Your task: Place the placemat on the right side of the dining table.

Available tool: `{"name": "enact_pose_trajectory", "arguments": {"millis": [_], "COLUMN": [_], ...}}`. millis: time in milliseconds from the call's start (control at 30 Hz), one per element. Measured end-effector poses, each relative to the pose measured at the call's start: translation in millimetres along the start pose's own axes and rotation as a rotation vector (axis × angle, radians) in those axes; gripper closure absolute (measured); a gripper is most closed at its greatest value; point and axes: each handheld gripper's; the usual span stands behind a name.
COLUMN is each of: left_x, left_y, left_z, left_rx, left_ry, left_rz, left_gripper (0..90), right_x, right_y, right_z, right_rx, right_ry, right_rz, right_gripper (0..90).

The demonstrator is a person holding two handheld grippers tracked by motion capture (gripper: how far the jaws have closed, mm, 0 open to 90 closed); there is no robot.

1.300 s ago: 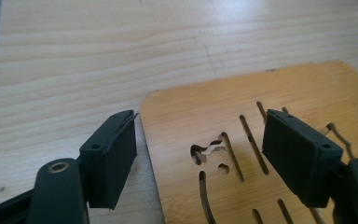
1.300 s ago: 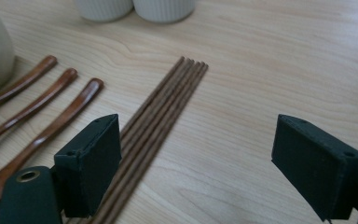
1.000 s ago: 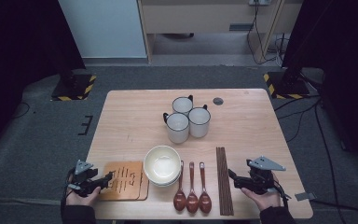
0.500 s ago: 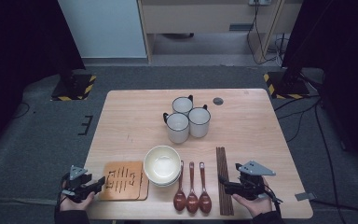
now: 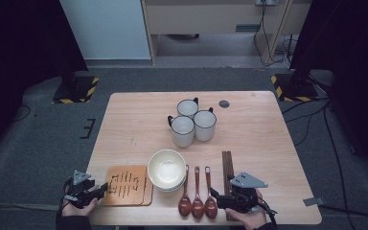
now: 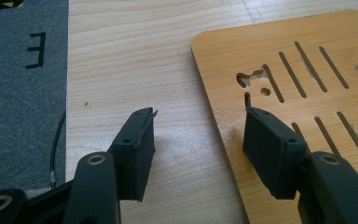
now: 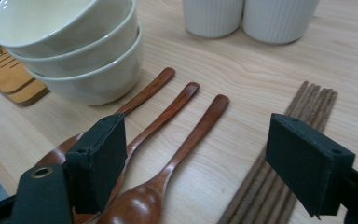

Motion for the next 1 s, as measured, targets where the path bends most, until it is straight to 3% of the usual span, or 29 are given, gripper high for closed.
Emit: {"name": "enact_pose_trajectory", "arguments": {"millis": [467, 1000], "left_x": [-0.8, -3.3], "left_y": [-2.4, -3.7], "left_z": [-2.8, -2.8], "left_rx": [-0.015, -0.011], "left_ry": [0.003, -0.004], "left_rz": [-0.021, -0.009], "left_gripper": [42.5, 42.4], "right_x": [-27.3, -55.9], "right_y": [-6.5, -12.0], "right_z": [-11.7, -23.7], "right_rx": [-0.034, -0.040], "right_ry": [0.059, 0.107], "right_rz": [0.011, 0.005], "right_gripper": [17.9, 18.7]}}
Point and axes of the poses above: each handheld gripper's, and its own axes: z roughly backward along the jaws, y roughly out of its top, x roughly to its right, and after that the axes turned 11 degrees about x, right-handed
